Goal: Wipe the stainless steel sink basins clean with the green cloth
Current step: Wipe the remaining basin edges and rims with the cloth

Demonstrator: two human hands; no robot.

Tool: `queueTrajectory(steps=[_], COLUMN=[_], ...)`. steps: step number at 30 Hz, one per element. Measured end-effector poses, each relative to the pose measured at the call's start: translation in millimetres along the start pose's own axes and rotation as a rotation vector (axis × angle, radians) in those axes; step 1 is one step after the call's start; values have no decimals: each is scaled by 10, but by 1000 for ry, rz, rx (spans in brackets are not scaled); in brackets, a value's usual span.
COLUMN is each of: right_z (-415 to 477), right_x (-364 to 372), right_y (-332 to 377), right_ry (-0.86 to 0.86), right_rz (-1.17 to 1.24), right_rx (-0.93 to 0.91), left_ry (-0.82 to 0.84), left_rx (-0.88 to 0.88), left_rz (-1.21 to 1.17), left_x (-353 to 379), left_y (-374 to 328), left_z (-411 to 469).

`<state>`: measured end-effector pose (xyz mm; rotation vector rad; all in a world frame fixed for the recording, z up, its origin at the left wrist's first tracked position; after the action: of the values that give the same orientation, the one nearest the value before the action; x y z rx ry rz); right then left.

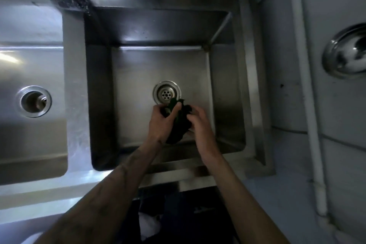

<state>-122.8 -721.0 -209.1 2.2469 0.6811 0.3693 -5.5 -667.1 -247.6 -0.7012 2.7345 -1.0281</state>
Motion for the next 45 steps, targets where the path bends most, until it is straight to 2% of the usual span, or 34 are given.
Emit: queueTrajectory(steps=[2,4,7,9,11,13,16,19,23,26,28,30,33,37,39,41,44,45], right_z=[-66,-174,-388,-465,-393,-245,-23,63,91,111,126,142,143,159,159,153,154,147], right_x=[-305,-573,-969,-1217,-1462,-1658,-1763,-1760,-1758,-1765,-1776,-1786,-1794,-1804,-1807,-1798,-1790,-1792], right_y=[5,69,350,555,654,660,590,504,486,477,471,467,472,464,465,472,482,475], right_ry=[-22,-82,-330,-511,-643,-711,-691,-703,-702,-678,-658,-650,-670,-660,-653,-635,-652,-657], right_rz=[-17,-176,-446,-676,-899,-1013,-1065,-1132,-1147,-1136,-1138,-1151,-1179,-1203,-1194,-1170,-1176,-1184], right_rx=[25,0,-260,-448,-497,-475,-452,-463,-471,-468,-460,-450,-439,-407,-405,-416,-416,-411], left_ry=[50,65,63,40,37,74,162,168,142,139,107,52,27,-4,-25,-46,19,33], left_rx=[-60,-107,-157,-171,-195,-220,-326,-378,-263,-90,-22,-72,-189,53,116,46,-200,-224], left_rz=[39,17,-51,-7,4,4,6,-7,-22,-152,-114,-40,-49,-88,-97,-85,-43,-27], left_x=[209,429,771,985,1190,1392,1689,1827,1825,1889,1919,1913,1908,1962,1964,1937,1910,1905], left_y=[106,222,364,454,557,652,791,916,499,279,183,145,140,-56,-96,-9,232,266], left_z=[208,400,590,667,739,822,889,924,561,258,194,238,319,178,199,382,657,678])
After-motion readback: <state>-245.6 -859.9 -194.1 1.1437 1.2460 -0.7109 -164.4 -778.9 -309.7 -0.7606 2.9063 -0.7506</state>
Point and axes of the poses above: each hand's wrist, its own z-axis towards the middle knuckle, its own x-axis out of the palm, y = z × x, the point moved 4 cm from there along z, towards the middle knuckle, and after that the axes turned 13 degrees about y, right-handed, at the moved point
